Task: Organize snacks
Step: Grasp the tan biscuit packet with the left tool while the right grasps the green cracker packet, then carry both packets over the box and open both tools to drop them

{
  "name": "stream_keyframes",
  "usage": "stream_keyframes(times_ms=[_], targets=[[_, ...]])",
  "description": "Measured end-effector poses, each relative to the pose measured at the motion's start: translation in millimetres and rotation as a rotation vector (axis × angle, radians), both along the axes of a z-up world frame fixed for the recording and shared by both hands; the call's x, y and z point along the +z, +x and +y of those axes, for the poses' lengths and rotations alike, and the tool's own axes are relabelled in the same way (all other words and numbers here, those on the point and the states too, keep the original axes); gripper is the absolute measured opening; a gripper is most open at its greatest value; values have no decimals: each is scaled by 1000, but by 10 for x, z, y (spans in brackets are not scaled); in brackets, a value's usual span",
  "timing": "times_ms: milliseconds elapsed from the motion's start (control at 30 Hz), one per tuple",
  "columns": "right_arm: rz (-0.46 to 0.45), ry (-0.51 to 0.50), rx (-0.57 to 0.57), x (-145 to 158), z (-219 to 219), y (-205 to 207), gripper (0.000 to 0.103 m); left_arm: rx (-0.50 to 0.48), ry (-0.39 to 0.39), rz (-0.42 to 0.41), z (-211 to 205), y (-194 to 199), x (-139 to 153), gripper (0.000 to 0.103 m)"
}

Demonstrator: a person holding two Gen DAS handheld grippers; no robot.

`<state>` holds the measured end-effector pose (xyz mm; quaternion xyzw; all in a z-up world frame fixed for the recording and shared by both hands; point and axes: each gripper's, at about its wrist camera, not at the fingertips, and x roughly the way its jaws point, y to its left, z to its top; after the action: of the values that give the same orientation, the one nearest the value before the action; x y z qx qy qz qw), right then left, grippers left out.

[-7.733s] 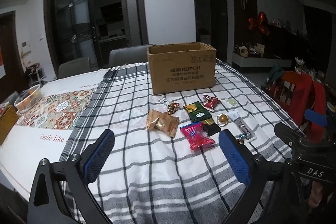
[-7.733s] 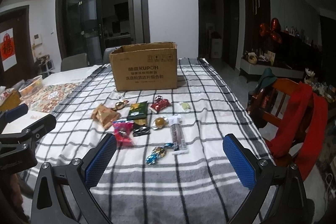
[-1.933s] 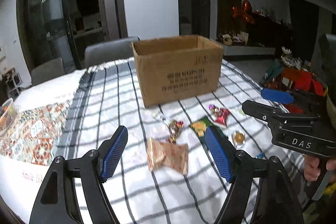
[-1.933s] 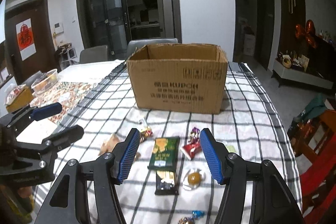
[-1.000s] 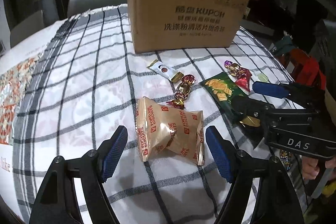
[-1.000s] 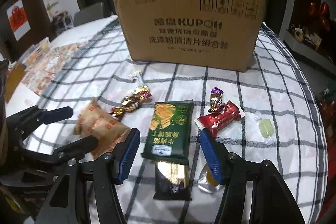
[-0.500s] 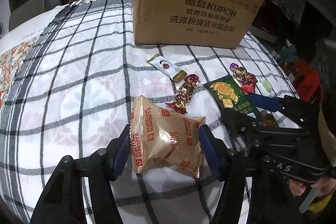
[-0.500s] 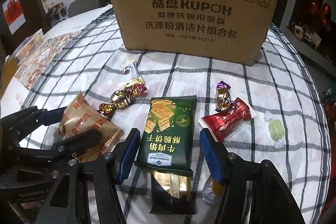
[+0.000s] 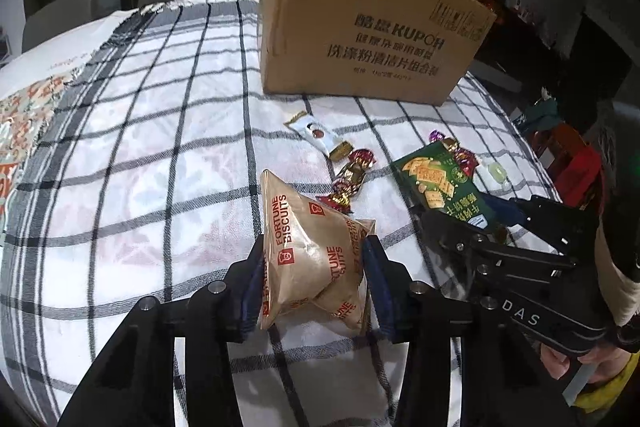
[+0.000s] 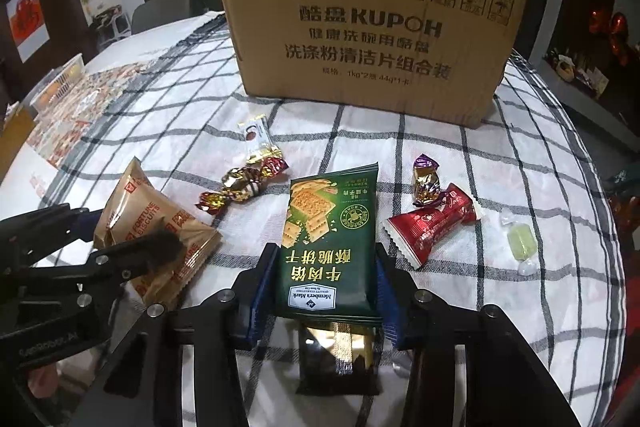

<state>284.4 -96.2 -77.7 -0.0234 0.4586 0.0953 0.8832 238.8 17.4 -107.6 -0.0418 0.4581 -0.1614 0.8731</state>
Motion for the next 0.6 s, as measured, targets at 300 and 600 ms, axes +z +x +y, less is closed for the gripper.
stream_keyframes(times_ms=[300,600], targets=[[-50,50,-6,272,-80,-142,46,-4,-10,-48,-48,-110,263,45],[-119,80,0,610,-85,-269,46,-13,-1,-124,-55,-192,566,45]])
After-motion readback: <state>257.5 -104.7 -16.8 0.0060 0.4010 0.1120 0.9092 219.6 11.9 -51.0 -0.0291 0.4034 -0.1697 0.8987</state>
